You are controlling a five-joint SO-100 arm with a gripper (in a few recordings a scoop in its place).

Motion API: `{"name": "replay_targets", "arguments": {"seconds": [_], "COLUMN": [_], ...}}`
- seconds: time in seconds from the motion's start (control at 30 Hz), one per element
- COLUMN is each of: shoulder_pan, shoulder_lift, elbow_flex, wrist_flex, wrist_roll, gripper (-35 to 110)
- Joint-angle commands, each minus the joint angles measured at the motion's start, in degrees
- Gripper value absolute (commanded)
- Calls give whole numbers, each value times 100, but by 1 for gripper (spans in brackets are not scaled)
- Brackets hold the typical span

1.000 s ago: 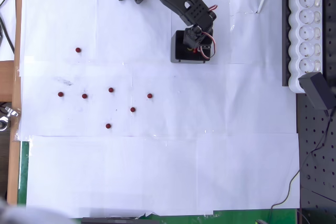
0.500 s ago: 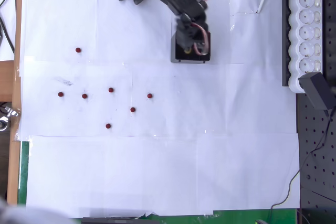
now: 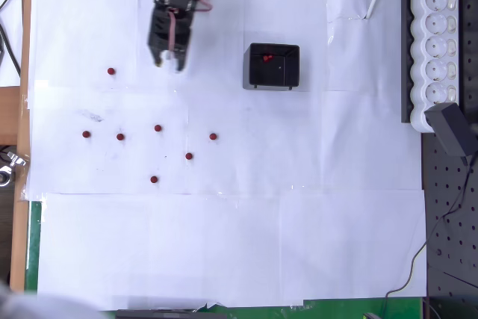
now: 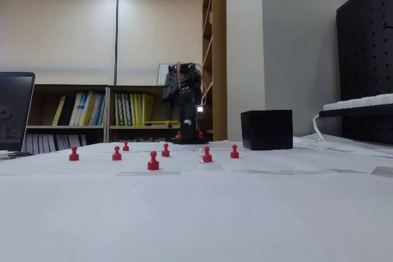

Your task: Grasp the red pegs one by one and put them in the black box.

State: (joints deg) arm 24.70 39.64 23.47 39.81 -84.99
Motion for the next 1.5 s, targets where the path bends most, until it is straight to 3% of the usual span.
{"name": "replay_targets", "arguments": {"seconds": [0.0,0.1,0.4,0.7,1.1,1.47], "shoulder_pan": [888,1248,1406,1608,1600,1600], "shoulder_lift": [642,1336,2355,2856,3463,3929], "elbow_flex": [-545,-949,-967,-1002,-967,-571], "wrist_flex": [-2162,-3489,-4931,-5687,-6372,-6504], "wrist_roll": [343,448,-70,-589,-545,-589], "gripper": [16,15,15,15,15,15]}}
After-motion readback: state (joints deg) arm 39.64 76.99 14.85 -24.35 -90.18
